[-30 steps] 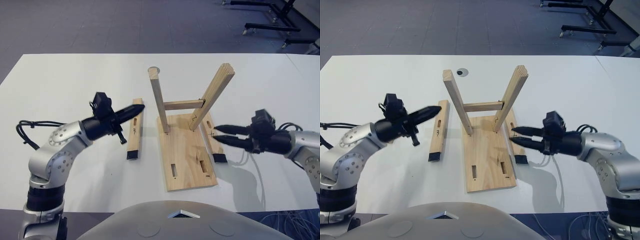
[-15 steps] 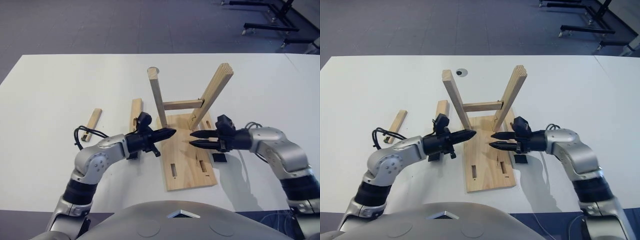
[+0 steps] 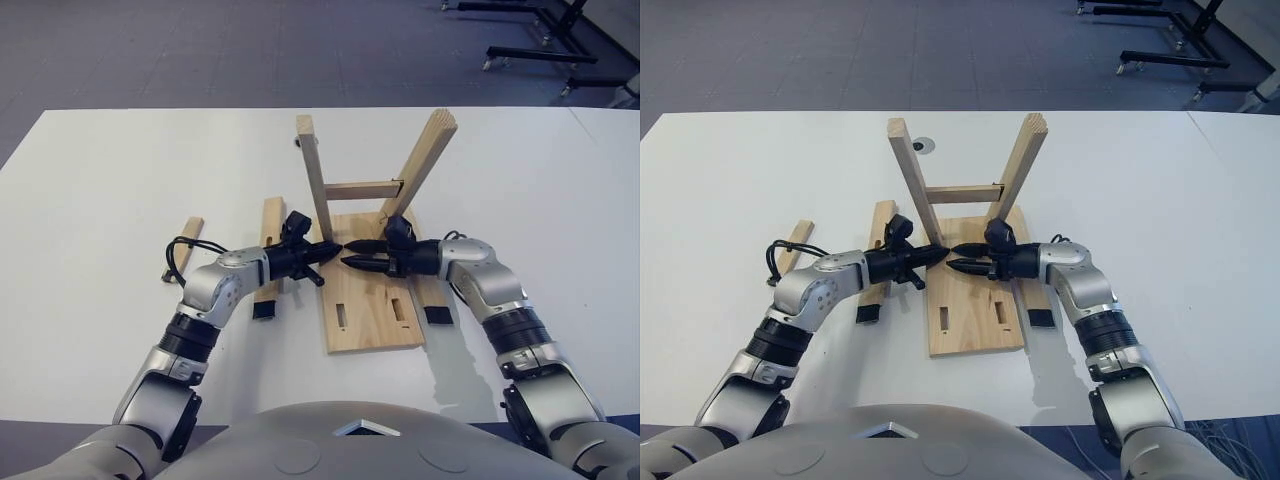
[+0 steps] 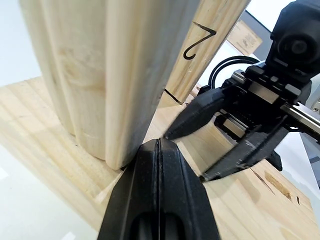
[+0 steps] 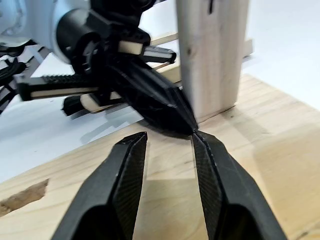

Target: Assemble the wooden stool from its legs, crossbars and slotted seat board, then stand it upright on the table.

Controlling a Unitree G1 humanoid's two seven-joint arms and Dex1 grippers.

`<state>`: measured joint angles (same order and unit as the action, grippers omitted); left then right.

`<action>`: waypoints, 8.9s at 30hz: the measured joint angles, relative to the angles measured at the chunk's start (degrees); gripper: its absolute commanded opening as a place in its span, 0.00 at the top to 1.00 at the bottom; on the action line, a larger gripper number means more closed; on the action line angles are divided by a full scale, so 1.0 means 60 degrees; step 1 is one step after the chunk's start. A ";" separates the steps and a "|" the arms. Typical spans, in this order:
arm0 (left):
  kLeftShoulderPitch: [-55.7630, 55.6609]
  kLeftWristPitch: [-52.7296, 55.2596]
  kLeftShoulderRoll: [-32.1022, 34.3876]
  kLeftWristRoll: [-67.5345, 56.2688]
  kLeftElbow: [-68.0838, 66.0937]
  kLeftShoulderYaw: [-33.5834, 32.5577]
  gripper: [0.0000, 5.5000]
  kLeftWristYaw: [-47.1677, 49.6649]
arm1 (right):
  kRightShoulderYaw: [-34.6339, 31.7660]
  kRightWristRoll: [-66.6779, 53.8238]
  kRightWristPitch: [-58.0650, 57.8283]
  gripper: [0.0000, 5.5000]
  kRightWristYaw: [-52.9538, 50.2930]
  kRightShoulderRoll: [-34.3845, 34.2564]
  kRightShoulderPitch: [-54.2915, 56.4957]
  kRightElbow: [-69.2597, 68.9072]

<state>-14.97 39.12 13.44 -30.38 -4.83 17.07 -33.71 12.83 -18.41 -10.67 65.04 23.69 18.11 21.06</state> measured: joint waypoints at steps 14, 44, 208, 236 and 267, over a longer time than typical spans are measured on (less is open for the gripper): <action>-0.1267 -0.1936 -0.0179 0.1199 -0.2628 -0.1704 1.00 0.0396 | -0.0749 0.0553 0.2220 0.69 -0.0509 -0.1161 0.1305 0.3131; 0.3183 -0.1276 -0.0749 0.1629 0.4975 -0.4808 1.00 0.4871 | -0.3483 -0.0812 -0.3719 0.69 -0.7418 -0.0795 -0.5158 -0.9256; 0.4096 -0.7559 0.1168 0.3279 0.0755 -0.5597 0.35 0.2541 | -0.6418 -0.8009 -0.5122 0.93 -0.8516 0.0664 -0.2771 -0.8851; 0.3099 -0.3020 -0.2131 0.4827 0.6804 -0.3002 0.35 0.6128 | -0.3639 -0.2191 -0.5110 0.93 -1.0466 0.0292 -0.4182 -1.0815; 0.2529 -0.2674 -0.1753 0.5231 0.7036 -0.2443 0.35 0.5943 | -0.3202 -0.0847 -0.4896 0.93 -1.0354 -0.0761 -0.4374 -1.0409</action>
<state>0.20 23.07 2.93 1.01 37.38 2.41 1.95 -6.39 -23.50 -40.05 2.92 19.12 -8.14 -41.39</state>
